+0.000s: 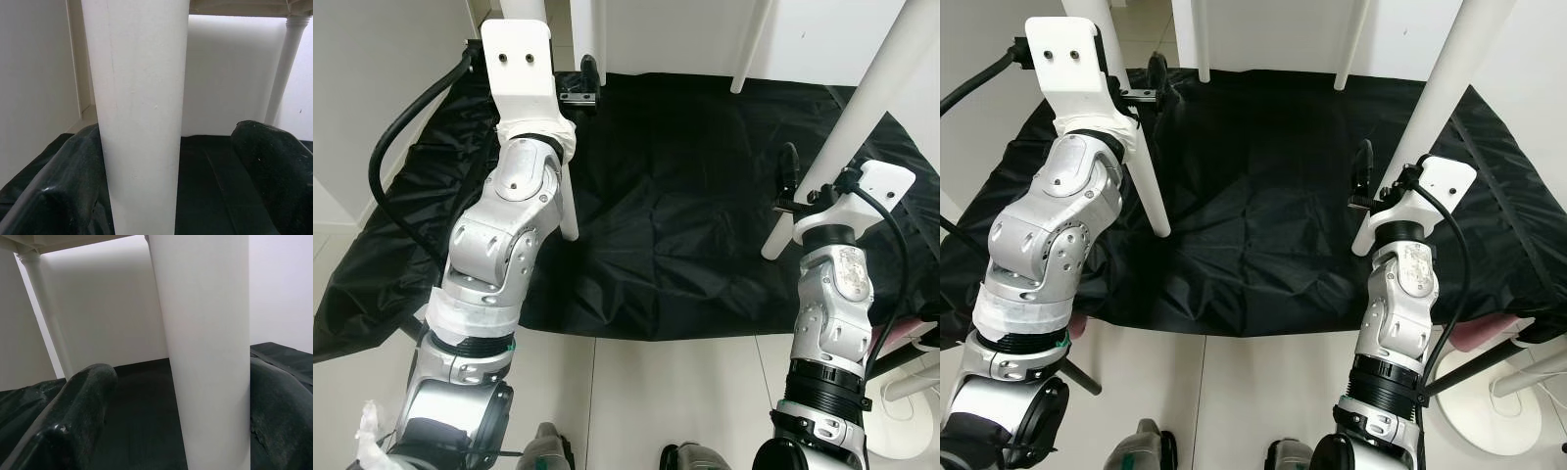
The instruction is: Building children table
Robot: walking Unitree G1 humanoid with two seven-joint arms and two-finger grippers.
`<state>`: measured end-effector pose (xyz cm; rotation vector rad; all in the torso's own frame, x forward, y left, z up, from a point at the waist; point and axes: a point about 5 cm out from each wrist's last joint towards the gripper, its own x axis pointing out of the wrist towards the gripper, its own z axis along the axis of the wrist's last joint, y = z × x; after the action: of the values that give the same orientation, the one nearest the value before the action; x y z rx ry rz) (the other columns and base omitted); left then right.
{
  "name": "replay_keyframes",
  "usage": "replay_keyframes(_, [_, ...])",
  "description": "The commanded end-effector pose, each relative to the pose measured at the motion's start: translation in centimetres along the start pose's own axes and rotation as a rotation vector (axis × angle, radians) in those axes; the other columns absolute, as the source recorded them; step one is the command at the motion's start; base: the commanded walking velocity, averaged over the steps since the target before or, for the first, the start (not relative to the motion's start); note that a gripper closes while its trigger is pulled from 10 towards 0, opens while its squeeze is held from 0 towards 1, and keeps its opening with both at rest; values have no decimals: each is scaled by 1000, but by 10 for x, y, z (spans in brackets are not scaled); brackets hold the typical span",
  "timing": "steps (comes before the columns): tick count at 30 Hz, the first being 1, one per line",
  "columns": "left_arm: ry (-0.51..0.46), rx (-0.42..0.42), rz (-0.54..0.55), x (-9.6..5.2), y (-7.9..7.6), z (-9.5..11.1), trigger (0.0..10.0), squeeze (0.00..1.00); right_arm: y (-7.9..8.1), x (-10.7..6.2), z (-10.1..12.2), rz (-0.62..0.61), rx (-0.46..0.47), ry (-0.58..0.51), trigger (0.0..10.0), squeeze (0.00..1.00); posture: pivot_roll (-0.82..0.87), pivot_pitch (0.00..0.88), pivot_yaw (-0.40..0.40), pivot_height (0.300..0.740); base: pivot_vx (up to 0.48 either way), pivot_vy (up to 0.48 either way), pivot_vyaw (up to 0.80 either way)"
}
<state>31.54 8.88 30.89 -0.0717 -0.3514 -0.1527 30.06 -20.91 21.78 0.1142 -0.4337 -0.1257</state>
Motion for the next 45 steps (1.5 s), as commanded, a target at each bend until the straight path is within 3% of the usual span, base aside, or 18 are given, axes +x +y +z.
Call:
replay_keyframes(1, [-15,8,-271,0,-19,5,10000,0,8,2,-1,35,14,3,10000,1000,24,122,54,740,0,0,0])
replay_keyframes(36, [-15,8,-271,0,-19,5,10000,0,8,2,-1,35,14,3,10000,1000,24,122,54,740,0,0,0])
replay_keyframes(37, [-20,10,-264,-4,-16,4,10000,0,8,0,-1,36,7,3,10000,0,24,0,0,740,0,0,0])
replay_keyframes(39, [-17,94,-154,-38,1,-15,10000,0,11,-15,-13,73,-18,51,10000,0,48,0,0,740,0,0,0])
replay_keyframes(40, [-17,94,-154,-38,1,-15,10000,0,11,-15,-13,73,-18,51,10000,0,48,0,0,740,0,0,0])
replay_keyframes(42, [-12,132,-115,-53,6,-21,10000,0,13,-22,-19,91,-25,75,10000,0,49,0,0,740,0,0,0])
replay_keyframes(45, [-12,133,-115,-53,5,-22,10000,0,13,-22,-19,92,-25,77,10000,0,49,0,0,740,0,0,0])
